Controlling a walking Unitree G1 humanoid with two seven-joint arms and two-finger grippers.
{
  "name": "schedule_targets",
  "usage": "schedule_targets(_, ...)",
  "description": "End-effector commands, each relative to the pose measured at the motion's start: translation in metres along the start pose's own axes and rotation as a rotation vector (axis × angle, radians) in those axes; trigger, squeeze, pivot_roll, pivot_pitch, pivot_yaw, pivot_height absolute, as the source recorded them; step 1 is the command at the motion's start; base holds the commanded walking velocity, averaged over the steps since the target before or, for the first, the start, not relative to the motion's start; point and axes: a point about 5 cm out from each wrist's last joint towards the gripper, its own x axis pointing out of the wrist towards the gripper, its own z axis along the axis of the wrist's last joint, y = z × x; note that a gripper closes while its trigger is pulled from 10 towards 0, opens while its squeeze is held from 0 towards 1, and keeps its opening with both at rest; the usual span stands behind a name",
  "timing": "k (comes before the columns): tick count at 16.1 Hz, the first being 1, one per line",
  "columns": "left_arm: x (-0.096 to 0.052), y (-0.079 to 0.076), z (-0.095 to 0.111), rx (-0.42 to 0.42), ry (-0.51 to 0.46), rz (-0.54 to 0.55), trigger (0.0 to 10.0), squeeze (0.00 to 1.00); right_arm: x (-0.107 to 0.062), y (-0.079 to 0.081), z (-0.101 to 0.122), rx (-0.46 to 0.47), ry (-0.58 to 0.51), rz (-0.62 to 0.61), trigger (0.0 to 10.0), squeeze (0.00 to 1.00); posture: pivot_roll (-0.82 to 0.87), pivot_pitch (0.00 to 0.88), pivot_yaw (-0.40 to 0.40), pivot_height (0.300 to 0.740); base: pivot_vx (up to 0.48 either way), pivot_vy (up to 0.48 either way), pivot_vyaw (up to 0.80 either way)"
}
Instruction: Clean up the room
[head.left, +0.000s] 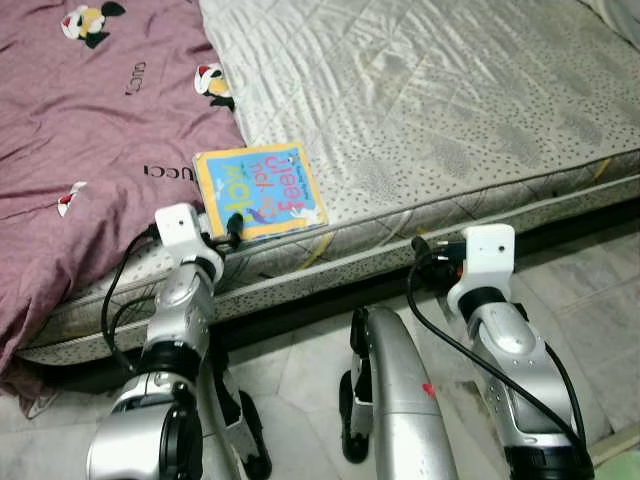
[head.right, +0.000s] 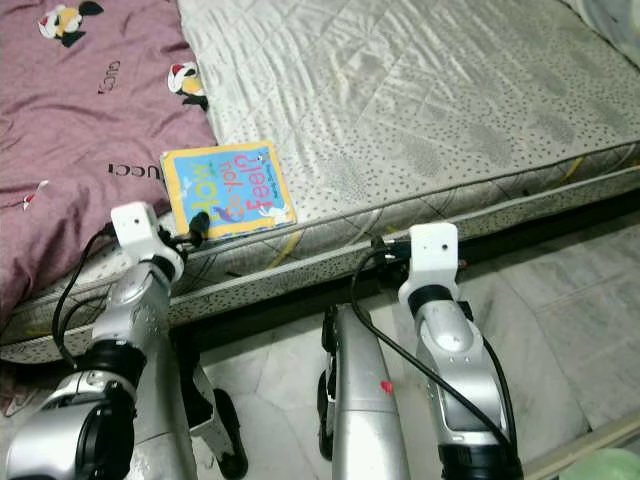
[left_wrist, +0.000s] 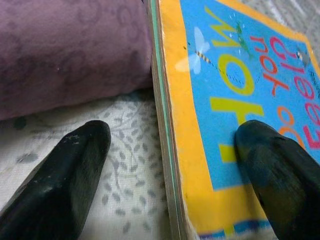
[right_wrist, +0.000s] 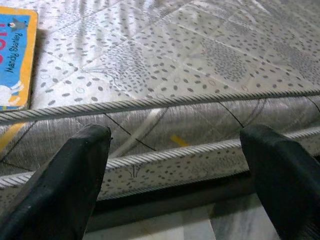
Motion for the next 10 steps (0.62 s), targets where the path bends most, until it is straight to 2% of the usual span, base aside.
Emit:
schedule_targets(1,-0.0018,0.0041,-0.0071,-0.015,0.022,0.004,10.0,0.0,-0.0009,-0.0015,0.0014,-0.005,-0.006,-0.004,10.0,0.0,-0.19,0.228,-0.037,0.506,0.0,0.0,0.0)
schedule_targets(3,0.0006,0.0022,-0.0072,-0.081,0.034,-0.031,10.0,0.0,0.0009,-0.0027,0.0033,-0.008,-0.012,-0.011,10.0,0.0,-0.2,0.224,-0.037,0.506,0.0,0.0,0.0)
schedule_targets(4,0.0019,0.0018,-0.0066,-0.13,0.031,-0.042,0.0,0.0,0.0015,-0.0033,0.0038,-0.01,-0.014,-0.015,10.0,0.0,-0.2,0.221,-0.037,0.506,0.0,0.0,0.0)
schedule_targets(5,0.0036,0.0002,-0.0068,-0.178,0.041,-0.061,0.0,0.0,0.0023,-0.0035,0.005,-0.013,-0.017,-0.018,10.0,0.0,-0.2,0.217,-0.036,0.506,0.0,0.0,0.0)
schedule_targets(7,0.0051,-0.0017,-0.0082,-0.22,0.061,-0.079,0.0,0.0,0.0038,-0.0035,0.0058,-0.014,-0.021,-0.02,10.0,0.0,-0.2,0.212,-0.033,0.506,0.0,0.0,0.0)
schedule_targets(10,0.0062,-0.0022,-0.0105,-0.226,0.092,-0.1,0.0,0.0,0.0051,-0.0027,0.0064,-0.015,-0.023,-0.024,10.0,0.0,-0.2,0.206,-0.032,0.506,0.0,0.0,0.0)
